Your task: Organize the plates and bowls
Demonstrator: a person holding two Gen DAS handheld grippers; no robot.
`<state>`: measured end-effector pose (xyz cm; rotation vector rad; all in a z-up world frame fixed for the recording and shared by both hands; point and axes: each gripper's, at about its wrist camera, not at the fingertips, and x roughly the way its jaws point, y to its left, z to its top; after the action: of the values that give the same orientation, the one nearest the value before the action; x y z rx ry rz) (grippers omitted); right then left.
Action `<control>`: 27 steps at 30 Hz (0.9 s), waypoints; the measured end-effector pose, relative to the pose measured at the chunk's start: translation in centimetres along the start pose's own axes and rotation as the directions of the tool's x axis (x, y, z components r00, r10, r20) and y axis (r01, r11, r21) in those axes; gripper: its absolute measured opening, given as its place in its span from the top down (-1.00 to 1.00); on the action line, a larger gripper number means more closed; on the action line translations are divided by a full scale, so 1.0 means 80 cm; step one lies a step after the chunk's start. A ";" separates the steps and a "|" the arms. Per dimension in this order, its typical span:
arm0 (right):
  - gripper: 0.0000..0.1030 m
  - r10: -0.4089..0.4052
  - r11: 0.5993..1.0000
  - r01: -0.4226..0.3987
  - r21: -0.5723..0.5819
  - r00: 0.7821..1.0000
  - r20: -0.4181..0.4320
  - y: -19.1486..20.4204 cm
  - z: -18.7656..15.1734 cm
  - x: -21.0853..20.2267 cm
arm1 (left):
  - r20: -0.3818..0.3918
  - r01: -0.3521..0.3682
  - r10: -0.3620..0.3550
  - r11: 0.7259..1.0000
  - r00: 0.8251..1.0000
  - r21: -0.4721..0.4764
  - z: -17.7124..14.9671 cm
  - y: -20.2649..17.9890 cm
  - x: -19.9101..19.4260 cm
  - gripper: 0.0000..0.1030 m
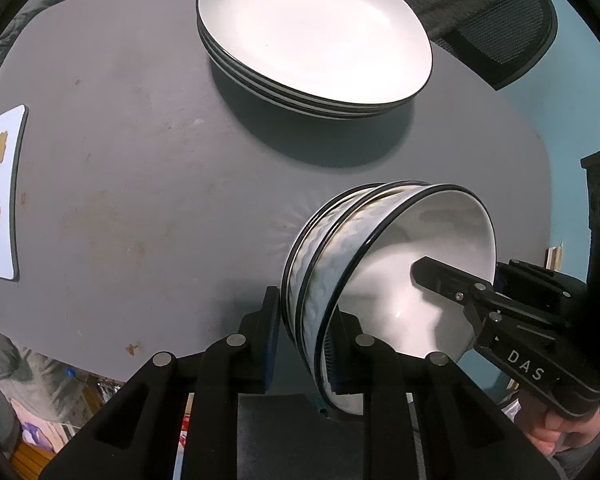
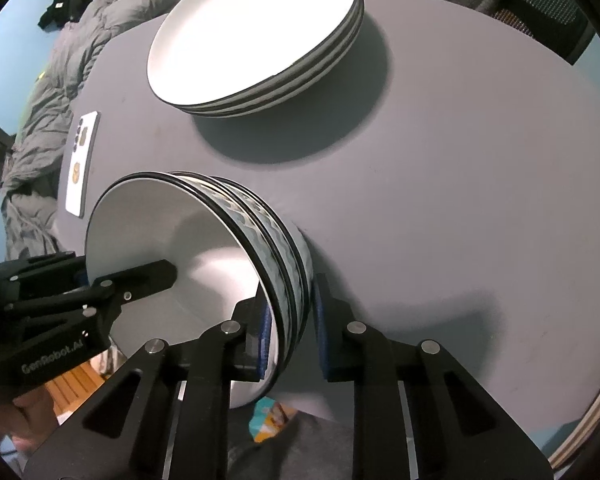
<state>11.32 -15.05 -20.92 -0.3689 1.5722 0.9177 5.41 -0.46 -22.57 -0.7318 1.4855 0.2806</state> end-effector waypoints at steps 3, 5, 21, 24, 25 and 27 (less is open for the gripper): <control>0.65 -0.007 1.000 0.007 -0.001 1.000 0.001 0.002 0.001 -0.001 | -0.002 -0.018 0.018 1.000 1.000 0.007 -0.001 -0.008 0.000 0.63; 0.66 -0.007 1.000 0.007 -0.006 1.000 0.005 0.004 0.002 -0.003 | 0.001 -0.021 0.021 1.000 1.000 0.009 -0.001 -0.009 -0.003 0.63; 0.67 -0.010 1.000 0.010 0.010 1.000 -0.002 0.007 0.011 -0.004 | 0.016 -0.035 0.035 0.999 0.999 0.011 0.006 -0.014 -0.009 0.63; 0.68 -0.011 1.000 0.011 0.017 1.000 0.002 0.004 0.012 -0.003 | 0.025 -0.038 0.037 0.999 0.999 0.011 0.009 -0.014 -0.008 0.63; 0.68 -0.013 1.000 0.013 0.016 1.000 0.003 0.004 0.013 -0.002 | 0.022 -0.043 0.043 0.999 0.999 0.010 0.010 -0.013 -0.007 0.63; 0.67 -0.016 1.000 0.016 0.013 1.000 0.002 0.006 0.015 -0.001 | 0.022 -0.045 0.045 0.999 0.999 0.012 0.011 -0.013 -0.007 0.63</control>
<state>11.82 -13.89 -20.67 -0.3708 1.5700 0.8950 6.67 -0.62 -21.81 -0.6833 1.4830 0.3124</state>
